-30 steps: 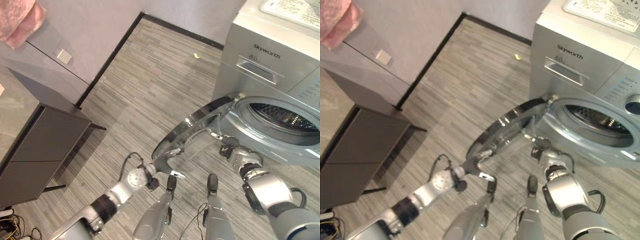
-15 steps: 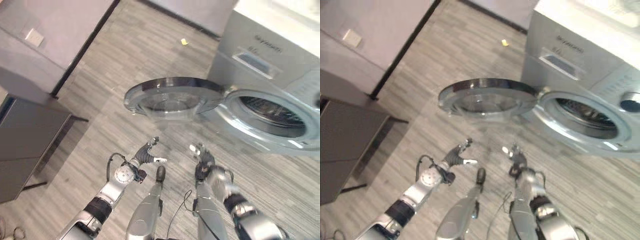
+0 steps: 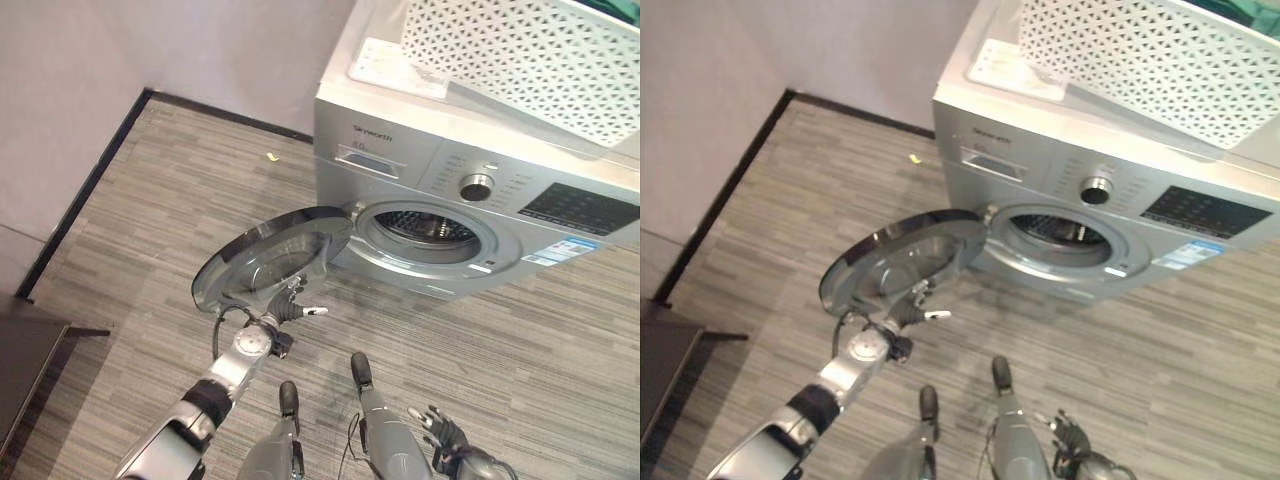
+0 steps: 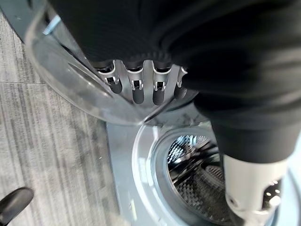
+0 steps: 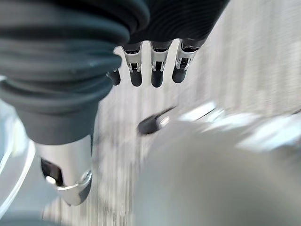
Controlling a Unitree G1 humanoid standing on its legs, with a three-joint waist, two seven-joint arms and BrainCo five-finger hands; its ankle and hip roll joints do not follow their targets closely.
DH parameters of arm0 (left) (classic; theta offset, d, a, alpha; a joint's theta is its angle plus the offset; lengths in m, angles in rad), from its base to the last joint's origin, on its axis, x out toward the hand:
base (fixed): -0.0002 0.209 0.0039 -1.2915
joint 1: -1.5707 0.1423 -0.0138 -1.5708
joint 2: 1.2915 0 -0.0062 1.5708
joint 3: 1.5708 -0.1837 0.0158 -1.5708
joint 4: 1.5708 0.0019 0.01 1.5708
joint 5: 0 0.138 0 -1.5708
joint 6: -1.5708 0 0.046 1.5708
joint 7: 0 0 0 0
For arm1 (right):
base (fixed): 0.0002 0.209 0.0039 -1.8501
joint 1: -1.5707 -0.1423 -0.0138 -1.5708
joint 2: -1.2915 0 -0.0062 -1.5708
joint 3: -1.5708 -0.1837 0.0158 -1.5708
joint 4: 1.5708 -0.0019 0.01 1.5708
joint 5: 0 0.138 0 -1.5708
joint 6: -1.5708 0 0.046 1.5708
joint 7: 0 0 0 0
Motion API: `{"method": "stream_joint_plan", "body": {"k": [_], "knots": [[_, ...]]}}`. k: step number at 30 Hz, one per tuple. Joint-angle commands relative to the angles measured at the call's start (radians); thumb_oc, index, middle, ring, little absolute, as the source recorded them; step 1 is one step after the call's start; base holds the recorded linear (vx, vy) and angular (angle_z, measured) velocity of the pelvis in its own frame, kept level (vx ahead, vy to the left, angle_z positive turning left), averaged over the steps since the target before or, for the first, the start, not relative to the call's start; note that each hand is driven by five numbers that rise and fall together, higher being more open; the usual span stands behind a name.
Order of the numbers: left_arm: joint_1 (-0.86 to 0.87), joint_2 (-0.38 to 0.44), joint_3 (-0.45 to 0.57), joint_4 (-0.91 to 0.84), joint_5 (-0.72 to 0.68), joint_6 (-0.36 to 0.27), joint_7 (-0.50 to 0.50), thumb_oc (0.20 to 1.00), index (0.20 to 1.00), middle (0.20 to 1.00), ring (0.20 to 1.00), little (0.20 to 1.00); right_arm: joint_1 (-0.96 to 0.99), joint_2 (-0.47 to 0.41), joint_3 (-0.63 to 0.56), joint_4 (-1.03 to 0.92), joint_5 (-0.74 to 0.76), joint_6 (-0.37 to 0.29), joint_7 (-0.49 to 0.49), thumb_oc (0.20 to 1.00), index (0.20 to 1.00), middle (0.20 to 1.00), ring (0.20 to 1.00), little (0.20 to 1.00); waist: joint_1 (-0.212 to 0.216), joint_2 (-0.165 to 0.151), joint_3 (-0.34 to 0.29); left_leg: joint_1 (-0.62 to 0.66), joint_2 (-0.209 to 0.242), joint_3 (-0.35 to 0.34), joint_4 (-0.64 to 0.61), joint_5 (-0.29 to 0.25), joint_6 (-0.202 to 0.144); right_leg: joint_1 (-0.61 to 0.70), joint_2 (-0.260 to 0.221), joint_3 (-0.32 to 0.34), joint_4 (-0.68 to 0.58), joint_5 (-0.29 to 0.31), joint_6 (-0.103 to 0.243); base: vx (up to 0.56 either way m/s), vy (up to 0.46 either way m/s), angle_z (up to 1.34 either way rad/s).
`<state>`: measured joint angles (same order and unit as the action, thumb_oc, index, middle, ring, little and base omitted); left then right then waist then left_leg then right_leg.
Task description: Grab the laundry basket,head to the washer,open it,put in the laundry and shut it.
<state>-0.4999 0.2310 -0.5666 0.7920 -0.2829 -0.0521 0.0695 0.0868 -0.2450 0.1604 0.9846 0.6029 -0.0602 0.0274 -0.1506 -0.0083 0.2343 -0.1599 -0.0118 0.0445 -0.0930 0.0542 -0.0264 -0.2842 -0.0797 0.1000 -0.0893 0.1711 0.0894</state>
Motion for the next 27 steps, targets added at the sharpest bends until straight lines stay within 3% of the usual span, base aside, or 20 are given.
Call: {"method": "stream_joint_plan", "body": {"k": [1,3,5,7,12,17,21,25,27], "knots": [[-0.088,-0.036,0.004,0.107,0.083,-0.025,0.034,1.0,1.0,1.0,1.0,1.0,0.016,-0.042,-0.047,-0.024,-0.004,-0.02,-0.007,1.0,1.0,1.0,1.0,1.0,-0.004,0.018,-0.028,-0.037,-0.052,-0.029,0.006,-0.082,0.026,-0.025,0.029,-0.035,0.002,-0.076,0.024,0.01,0.033,-0.12],[-0.131,-0.059,0.027,0.266,0.129,-0.018,0.061,1.0,1.0,1.0,1.0,1.0,0.05,-0.06,-0.106,-0.102,0.018,-0.044,-0.036,1.0,1.0,1.0,1.0,1.0,-0.031,0.014,-0.035,-0.026,-0.046,-0.012,0.006,-0.085,0.022,-0.022,0.03,-0.026,0.002,-0.073,0.029,0.03,0.065,-0.21],[-0.136,-0.061,0.036,0.303,0.14,-0.017,0.07,1.0,1.0,1.0,1.0,1.0,0.063,-0.069,-0.124,-0.147,0.022,-0.052,-0.048,1.0,1.0,1.0,1.0,1.0,-0.04,0.014,-0.038,-0.02,-0.044,-0.006,0.006,-0.088,0.021,-0.018,0.03,-0.023,0.002,-0.072,0.031,0.03,0.046,-0.21],[-0.126,-0.053,0.101,0.364,0.128,-0.02,0.098,1.0,1.0,1.0,1.0,1.0,0.081,-0.09,-0.191,-0.321,0.013,-0.089,-0.096,1.0,1.0,1.0,1.0,1.0,-0.066,0.014,-0.048,0.011,-0.039,0.016,0.006,-0.104,0.023,-0.001,0.035,-0.006,0.002,-0.071,0.04,0.08,0.098,-0.15],[-0.056,-0.036,0.193,0.377,0.095,-0.034,0.134,1.0,1.0,1.0,1.0,1.0,0.038,-0.109,-0.25,-0.498,-0.079,-0.137,-0.197,1.0,1.0,1.0,1.0,1.0,-0.083,0.019,-0.07,0.07,-0.039,0.069,0.006,-0.136,0.04,0.021,0.043,0.041,0.002,-0.06,0.06,0.08,0.119,-0.28],[0.104,-0.019,0.311,0.321,0.037,-0.058,0.171,1.0,1.0,1.0,1.0,1.0,-0.1,-0.162,-0.259,-0.713,-0.238,-0.172,-0.323,1.0,1.0,1.0,1.0,1.0,-0.076,0.048,-0.102,0.192,-0.051,0.134,0.006,-0.19,0.084,0.076,0.059,0.131,0.019,-0.058,0.079,0.11,0.142,-0.62],[0.179,-0.025,0.339,0.267,0.017,-0.062,0.178,1.0,1.0,1.0,1.0,1.0,-0.125,-0.174,-0.287,-0.838,-0.3,-0.176,-0.369,1.0,1.0,1.0,1.0,1.0,-0.067,0.065,-0.114,0.24,-0.061,0.135,0.007,-0.203,0.102,0.093,0.062,0.155,0.073,-0.083,0.08,0.11,0.096,-0.4],[0.256,-0.035,0.356,0.246,0.023,-0.047,0.175,1.0,1.0,1.0,1.0,1.0,-0.112,-0.137,-0.32,-1.079,-0.385,-0.189,-0.425,1.0,1.0,1.0,1.0,1.0,-0.084,0.091,-0.119,0.303,-0.066,0.093,0.043,-0.25,0.123,0.076,0.091,0.18,0.252,-0.153,0.076,0.09,0.04,-0.05],[0.264,-0.037,0.36,0.252,0.026,-0.047,0.173,1.0,1.0,1.0,1.0,1.0,-0.123,-0.14,-0.318,-1.111,-0.414,-0.186,-0.429,1.0,1.0,1.0,1.0,1.0,-0.086,0.092,-0.125,0.309,-0.072,0.085,0.052,-0.256,0.125,0.074,0.094,0.202,0.249,-0.138,0.078,0.1,0.012,-0.01]]}}
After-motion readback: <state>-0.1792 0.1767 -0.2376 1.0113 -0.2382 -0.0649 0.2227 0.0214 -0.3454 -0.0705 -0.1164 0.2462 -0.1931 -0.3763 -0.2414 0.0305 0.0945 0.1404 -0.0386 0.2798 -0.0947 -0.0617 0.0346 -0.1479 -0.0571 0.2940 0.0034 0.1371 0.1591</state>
